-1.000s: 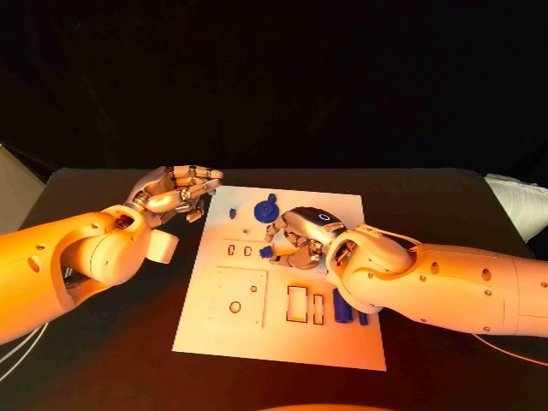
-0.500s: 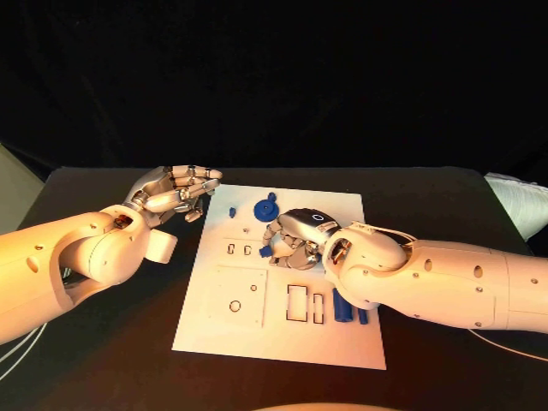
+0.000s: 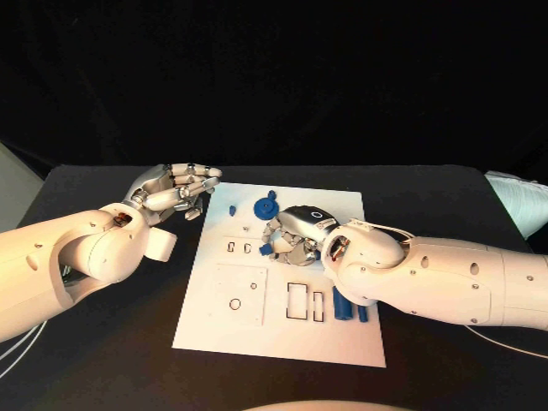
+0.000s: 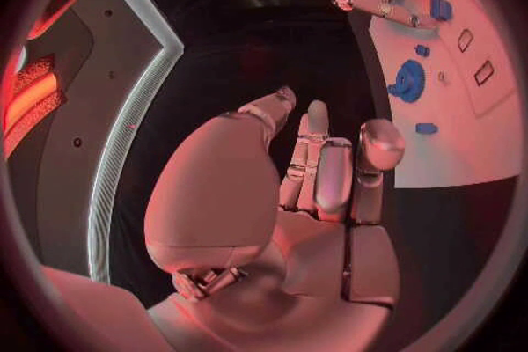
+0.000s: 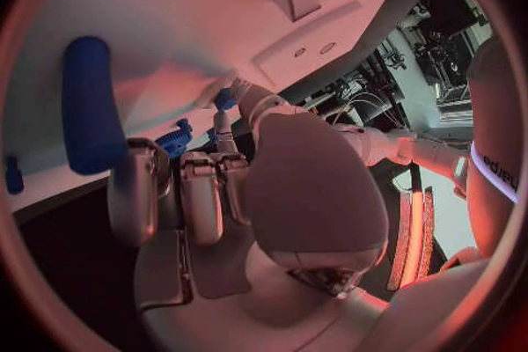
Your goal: Assemble the parts on the task board
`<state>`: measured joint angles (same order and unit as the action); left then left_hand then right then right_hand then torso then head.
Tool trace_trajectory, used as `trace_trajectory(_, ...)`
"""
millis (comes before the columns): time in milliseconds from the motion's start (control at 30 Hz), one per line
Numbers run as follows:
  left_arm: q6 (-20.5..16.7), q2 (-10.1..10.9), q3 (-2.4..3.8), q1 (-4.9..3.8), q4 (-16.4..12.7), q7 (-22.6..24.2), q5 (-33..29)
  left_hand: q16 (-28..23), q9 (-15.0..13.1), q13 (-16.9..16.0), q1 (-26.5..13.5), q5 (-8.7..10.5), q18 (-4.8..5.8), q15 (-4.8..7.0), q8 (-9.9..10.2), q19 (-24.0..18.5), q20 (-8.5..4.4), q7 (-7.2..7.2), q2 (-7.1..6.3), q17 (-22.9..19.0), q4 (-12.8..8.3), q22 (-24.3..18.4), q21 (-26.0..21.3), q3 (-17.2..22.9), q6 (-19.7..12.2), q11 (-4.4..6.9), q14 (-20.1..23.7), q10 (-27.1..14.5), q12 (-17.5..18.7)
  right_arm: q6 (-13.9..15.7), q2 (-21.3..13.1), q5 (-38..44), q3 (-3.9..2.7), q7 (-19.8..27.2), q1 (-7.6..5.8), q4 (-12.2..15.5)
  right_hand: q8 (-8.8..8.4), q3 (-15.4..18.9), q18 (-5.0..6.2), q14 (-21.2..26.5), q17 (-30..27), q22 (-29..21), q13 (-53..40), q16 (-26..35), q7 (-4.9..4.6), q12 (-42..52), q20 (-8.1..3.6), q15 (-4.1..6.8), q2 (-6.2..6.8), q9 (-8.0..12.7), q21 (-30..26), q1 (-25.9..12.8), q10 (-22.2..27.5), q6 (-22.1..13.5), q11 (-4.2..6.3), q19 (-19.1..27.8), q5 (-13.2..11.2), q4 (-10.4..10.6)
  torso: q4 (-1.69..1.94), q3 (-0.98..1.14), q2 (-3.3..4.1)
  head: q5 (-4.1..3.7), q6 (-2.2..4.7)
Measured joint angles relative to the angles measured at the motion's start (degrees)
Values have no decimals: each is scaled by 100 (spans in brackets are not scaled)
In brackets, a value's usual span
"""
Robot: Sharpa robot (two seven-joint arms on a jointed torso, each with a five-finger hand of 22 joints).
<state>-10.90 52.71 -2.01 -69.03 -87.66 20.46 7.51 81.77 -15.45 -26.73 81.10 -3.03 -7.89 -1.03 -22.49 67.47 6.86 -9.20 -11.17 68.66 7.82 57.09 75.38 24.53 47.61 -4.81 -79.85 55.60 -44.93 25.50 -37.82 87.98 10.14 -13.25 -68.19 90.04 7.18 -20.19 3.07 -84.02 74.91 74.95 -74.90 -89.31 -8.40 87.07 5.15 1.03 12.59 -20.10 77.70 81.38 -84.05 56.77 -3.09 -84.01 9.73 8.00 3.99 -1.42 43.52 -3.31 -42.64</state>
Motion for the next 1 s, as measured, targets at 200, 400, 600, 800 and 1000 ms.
trace_trajectory(200,1,-1,0,0,5,-3,2,0,0,0,0,0,1,0,0,0,0,0,0,5,0,0,0,0,0,0,0,0,0,-11,38,8,0,-7,1,-46,0,-278,0,0,0,-1,0,0,7,24,0,0,-36,27,0,36,0,42,0,0,-123,-85,0,0,-1,0,-14)
trace_trajectory(400,3,-3,0,0,6,-5,3,0,0,1,0,0,0,0,0,0,0,0,0,4,0,-1,0,0,0,0,0,0,0,-27,69,19,-2,-12,0,-76,-33,-502,0,0,0,-1,0,0,3,23,0,0,-89,49,0,89,0,80,1,0,-191,-189,1,2,-2,0,-21)
trace_trajectory(600,5,-3,0,0,8,-8,5,0,0,1,0,0,0,0,0,0,0,0,0,4,0,-1,0,0,0,0,0,0,0,-62,95,31,-7,-18,-5,-112,-34,-607,0,0,0,-1,-4,0,-16,23,0,0,-89,61,0,89,0,100,1,0,-242,-256,0,2,-5,0,-32)
trace_trajectory(800,7,-4,0,0,10,-10,5,0,0,1,0,0,0,0,0,0,0,0,0,15,0,-1,0,0,0,20,0,-21,0,-115,114,40,-8,-23,-8,-122,-58,-607,0,0,3,-2,-4,0,3,23,0,0,17,70,0,-18,13,119,-12,0,-242,-256,-1,2,-10,0,-40)
trace_trajectory(1000,8,-4,0,0,13,-12,6,0,0,2,0,0,0,0,0,0,0,0,0,15,0,-1,0,0,0,21,0,-21,0,-184,122,46,-13,-24,-14,-136,-80,-607,0,0,4,-2,-4,0,3,23,0,0,102,81,0,-103,22,119,-20,0,-238,-255,-3,2,-13,4,-44)
